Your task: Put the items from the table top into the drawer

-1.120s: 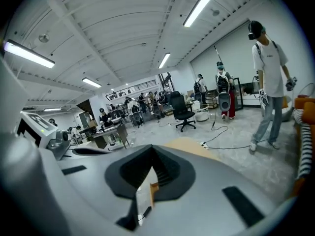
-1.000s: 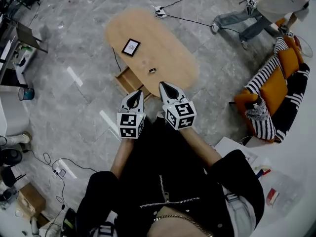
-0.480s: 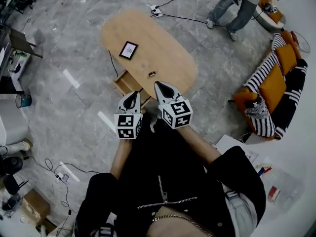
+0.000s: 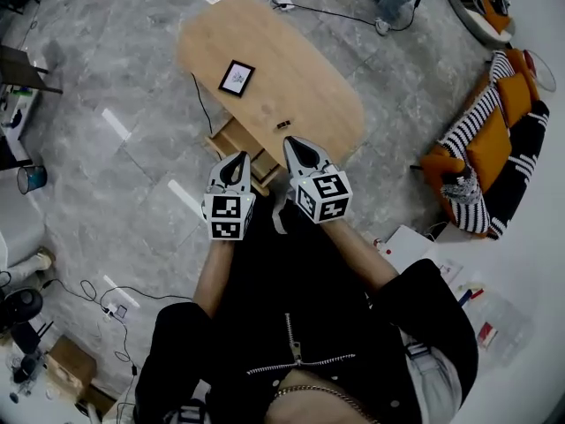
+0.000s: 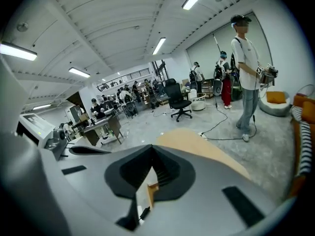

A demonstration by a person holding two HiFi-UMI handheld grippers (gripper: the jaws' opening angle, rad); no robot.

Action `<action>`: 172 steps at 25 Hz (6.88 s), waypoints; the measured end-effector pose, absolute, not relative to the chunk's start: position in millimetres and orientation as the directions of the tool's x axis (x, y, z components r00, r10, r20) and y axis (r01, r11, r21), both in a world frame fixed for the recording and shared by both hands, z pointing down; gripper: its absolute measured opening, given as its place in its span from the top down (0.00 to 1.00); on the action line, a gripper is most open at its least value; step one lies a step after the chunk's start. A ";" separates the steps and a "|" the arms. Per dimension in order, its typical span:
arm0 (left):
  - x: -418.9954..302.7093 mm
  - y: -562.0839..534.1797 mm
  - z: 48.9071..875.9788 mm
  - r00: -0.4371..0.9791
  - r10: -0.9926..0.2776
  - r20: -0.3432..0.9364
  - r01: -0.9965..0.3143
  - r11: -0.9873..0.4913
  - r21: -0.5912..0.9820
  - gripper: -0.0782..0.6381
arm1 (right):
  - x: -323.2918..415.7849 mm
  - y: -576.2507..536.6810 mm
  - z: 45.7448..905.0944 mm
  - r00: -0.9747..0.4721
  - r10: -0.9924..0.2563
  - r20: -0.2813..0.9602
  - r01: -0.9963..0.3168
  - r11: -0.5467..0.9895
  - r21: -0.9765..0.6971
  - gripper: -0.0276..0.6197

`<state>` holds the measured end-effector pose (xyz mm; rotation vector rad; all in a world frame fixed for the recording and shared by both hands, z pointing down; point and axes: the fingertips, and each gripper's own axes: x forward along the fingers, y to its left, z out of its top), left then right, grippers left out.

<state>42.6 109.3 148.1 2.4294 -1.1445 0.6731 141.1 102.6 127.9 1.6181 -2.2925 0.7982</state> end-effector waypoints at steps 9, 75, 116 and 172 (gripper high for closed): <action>11.2 67.0 203.2 0.590 -0.529 0.609 -0.753 -0.633 0.179 0.87 | 122.6 59.6 178.2 -0.300 -0.773 0.559 -0.944 0.157 -0.289 0.94; -3.2 19.3 455.7 0.566 -0.506 0.651 -0.790 -0.559 0.253 0.87 | 182.5 34.5 572.9 -0.166 -0.295 0.941 -0.965 0.243 -0.094 0.62; -62.2 43.9 489.1 0.457 -0.552 0.698 -0.880 -0.395 0.263 0.87 | 29.2 177.5 641.3 -0.351 -0.032 0.936 -0.886 0.335 -0.321 0.62; -45.7 46.9 483.0 0.481 -0.541 0.690 -0.861 -0.440 0.255 0.87 | 31.5 113.5 574.3 -0.468 -0.221 0.856 -0.859 0.340 -0.382 0.94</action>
